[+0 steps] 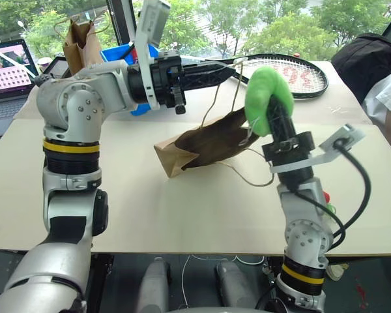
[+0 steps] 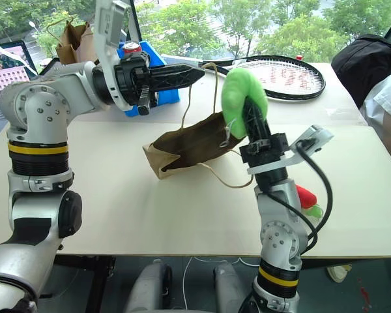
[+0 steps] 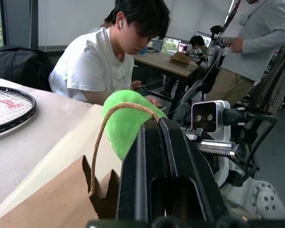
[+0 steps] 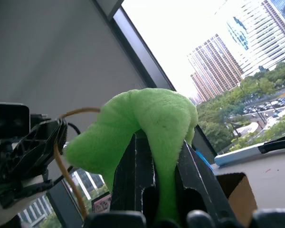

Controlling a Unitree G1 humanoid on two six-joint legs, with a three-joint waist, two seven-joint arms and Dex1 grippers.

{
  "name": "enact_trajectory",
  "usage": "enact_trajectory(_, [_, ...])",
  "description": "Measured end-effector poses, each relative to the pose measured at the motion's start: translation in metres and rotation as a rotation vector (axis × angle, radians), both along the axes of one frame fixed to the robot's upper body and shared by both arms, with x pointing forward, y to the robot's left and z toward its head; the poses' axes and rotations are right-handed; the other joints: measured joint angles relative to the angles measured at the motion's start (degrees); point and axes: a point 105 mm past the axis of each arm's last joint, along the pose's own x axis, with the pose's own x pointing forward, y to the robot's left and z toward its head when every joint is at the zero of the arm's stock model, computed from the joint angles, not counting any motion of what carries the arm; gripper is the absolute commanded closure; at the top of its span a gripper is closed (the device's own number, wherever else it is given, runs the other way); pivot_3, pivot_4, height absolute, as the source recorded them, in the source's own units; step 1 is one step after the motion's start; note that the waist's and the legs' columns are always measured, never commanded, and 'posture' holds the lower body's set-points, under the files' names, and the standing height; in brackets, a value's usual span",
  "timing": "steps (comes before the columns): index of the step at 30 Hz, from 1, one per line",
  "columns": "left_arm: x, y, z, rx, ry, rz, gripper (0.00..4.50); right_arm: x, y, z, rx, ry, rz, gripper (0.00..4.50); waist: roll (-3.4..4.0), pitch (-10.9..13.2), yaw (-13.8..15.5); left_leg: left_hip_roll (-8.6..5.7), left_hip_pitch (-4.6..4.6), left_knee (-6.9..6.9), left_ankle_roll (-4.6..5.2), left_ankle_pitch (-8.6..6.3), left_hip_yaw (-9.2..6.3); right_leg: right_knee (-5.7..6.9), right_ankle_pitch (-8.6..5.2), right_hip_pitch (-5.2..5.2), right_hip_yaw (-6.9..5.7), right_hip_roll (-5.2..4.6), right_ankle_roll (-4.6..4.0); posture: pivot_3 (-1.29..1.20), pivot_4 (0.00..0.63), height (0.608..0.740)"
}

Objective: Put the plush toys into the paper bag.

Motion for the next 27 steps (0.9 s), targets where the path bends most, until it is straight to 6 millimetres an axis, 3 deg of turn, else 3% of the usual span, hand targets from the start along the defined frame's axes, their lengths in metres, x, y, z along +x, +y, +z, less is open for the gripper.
enact_trajectory(3, [0.0,-0.002,0.002,-0.004,-0.004,-0.001,4.5,0.004,0.016,-0.025,-0.151,0.052,0.031,4.47,0.0,0.0,0.1,-0.01,0.0,0.01,-0.01,0.01,0.02,0.0,0.0,-0.01,0.02,-0.01,0.0,0.0,0.15,0.663])
enact_trajectory(8, [0.001,-0.003,0.004,-0.017,-0.013,0.008,4.5,0.006,0.018,-0.044,-0.311,0.062,0.007,4.47,0.0,0.0,0.2,-0.01,-0.01,0.01,-0.01,0.0,0.02,-0.01,0.0,0.0,0.02,-0.01,0.01,0.0,0.15,0.663])
enact_trajectory(12, [0.001,-0.004,0.005,-0.034,-0.009,0.007,4.5,0.013,0.022,-0.071,-0.55,0.077,-0.017,4.47,0.0,0.0,0.1,0.0,0.0,0.01,-0.01,0.01,0.02,-0.02,0.0,-0.01,0.02,0.0,0.0,0.0,0.15,0.663])
enact_trajectory(16, [-0.001,-0.009,0.006,-0.051,0.003,-0.008,4.5,0.03,0.029,-0.083,-0.765,0.068,-0.051,4.47,-0.01,0.0,0.0,-0.01,0.0,0.02,-0.02,0.01,0.03,-0.01,0.0,-0.01,0.05,0.0,0.0,0.0,0.15,0.663])
enact_trajectory(19, [-0.007,-0.014,0.007,-0.059,0.006,-0.035,4.5,0.049,0.031,-0.076,-0.928,0.024,-0.109,4.47,-0.02,0.0,0.1,-0.01,-0.02,0.03,-0.05,0.03,0.03,0.0,0.0,-0.02,0.05,0.0,0.0,0.0,0.15,0.663])
enact_trajectory(22, [-0.01,-0.015,0.008,-0.065,0.008,-0.042,4.5,0.063,0.037,-0.061,-0.958,0.0,-0.134,4.47,-0.02,0.0,0.1,-0.01,-0.02,0.02,-0.05,0.03,0.03,0.0,0.0,-0.02,0.05,0.0,0.0,0.0,0.15,0.663])
enact_trajectory(27, [-0.009,-0.013,0.008,-0.063,0.009,-0.03,4.5,0.065,0.063,-0.046,-1.073,-0.11,-0.05,4.47,-0.02,0.0,0.2,-0.01,-0.04,0.02,-0.05,0.03,0.01,0.01,0.01,-0.03,0.02,0.0,-0.01,0.0,0.15,0.663])
